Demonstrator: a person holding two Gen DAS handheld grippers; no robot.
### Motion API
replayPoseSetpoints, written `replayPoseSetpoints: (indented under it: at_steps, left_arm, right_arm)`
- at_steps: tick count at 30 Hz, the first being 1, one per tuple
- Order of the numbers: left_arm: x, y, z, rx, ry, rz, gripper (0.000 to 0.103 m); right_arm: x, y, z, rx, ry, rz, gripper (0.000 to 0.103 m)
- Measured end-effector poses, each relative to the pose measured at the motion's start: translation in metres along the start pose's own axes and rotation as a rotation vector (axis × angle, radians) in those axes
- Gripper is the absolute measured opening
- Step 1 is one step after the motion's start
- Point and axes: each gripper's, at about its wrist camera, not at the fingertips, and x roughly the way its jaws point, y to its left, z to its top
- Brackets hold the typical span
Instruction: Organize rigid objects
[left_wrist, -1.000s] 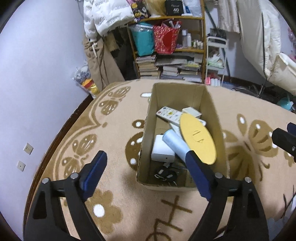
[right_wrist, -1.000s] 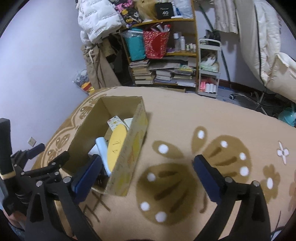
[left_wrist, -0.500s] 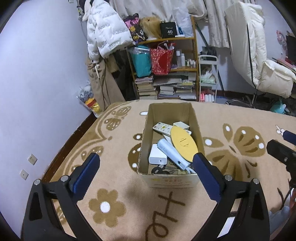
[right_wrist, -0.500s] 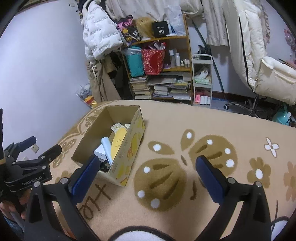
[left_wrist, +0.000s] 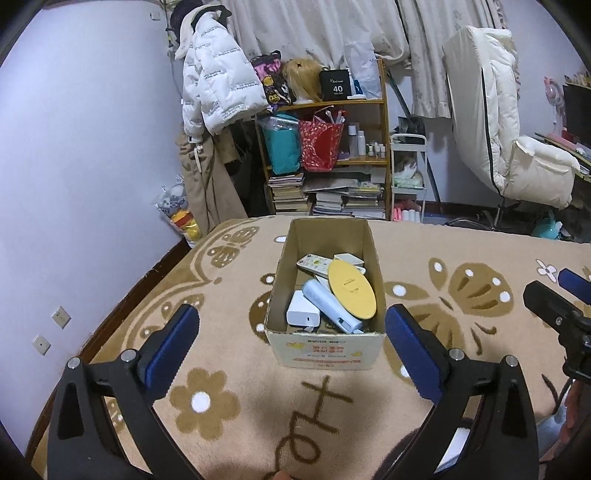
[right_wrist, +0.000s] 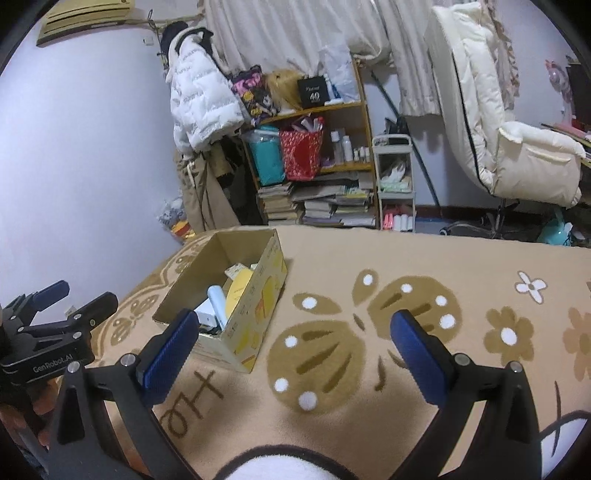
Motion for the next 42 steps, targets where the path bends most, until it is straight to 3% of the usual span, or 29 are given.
replayPoseSetpoints:
  at_steps: [5,17,42]
  left_arm:
    - [0.001,0.003,-0.005,-0.015,-0.014,-0.002,0.1]
    - [0.013,0.001,-0.015,0.005,0.026,-0.015,0.1]
    - [0.015,0.005,-0.017,-0.014,0.047,-0.013,0.1]
  right_arm:
    - [-0.002,0.005,-0.009,-0.044,-0.042,-0.036,0.103]
    - [-0.001,-0.001,-0.018,-0.021,-0.008,-0.077,0.103]
    - [0.003,0.0,-0.022,-0.03,0.005,-0.084,0.103]
